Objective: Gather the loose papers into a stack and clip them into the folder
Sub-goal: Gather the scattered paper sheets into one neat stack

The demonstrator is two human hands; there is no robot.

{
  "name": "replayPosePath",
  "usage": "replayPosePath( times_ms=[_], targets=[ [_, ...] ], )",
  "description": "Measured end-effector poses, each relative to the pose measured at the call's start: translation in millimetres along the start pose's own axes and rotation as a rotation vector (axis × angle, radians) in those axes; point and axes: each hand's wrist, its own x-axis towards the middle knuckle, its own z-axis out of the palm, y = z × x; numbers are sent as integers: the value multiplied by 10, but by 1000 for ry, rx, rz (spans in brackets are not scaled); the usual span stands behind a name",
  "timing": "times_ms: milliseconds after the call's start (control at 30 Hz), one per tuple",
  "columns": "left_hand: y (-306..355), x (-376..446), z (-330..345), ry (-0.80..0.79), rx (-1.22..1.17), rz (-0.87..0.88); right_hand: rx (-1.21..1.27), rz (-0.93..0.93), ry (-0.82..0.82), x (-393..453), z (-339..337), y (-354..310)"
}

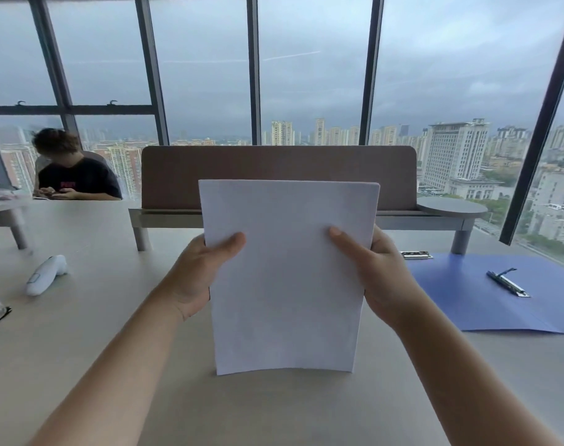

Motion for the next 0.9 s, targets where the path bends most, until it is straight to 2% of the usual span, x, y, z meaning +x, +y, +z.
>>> replayPosePath(
  times_ms=[100,200,333,533,700,900],
  targets=[
    [-321,-132,15,61,5,-97,-59,96,63,-151,15,330],
    [-327,-79,39,150,47,-39,-96,75,105,-114,31,347],
    [-254,47,0,140,81,28,-89,21,92,30,-9,259],
    [-808,-123,-53,141,148,-110,-95,231,95,-206,-143,856],
    [-837,-31,-114,140,101,-81,-60,211,104,-108,-188,846],
    [-1091,-150,-175,50,99,-184,-78,306,78,-254,-234,1135]
  ],
)
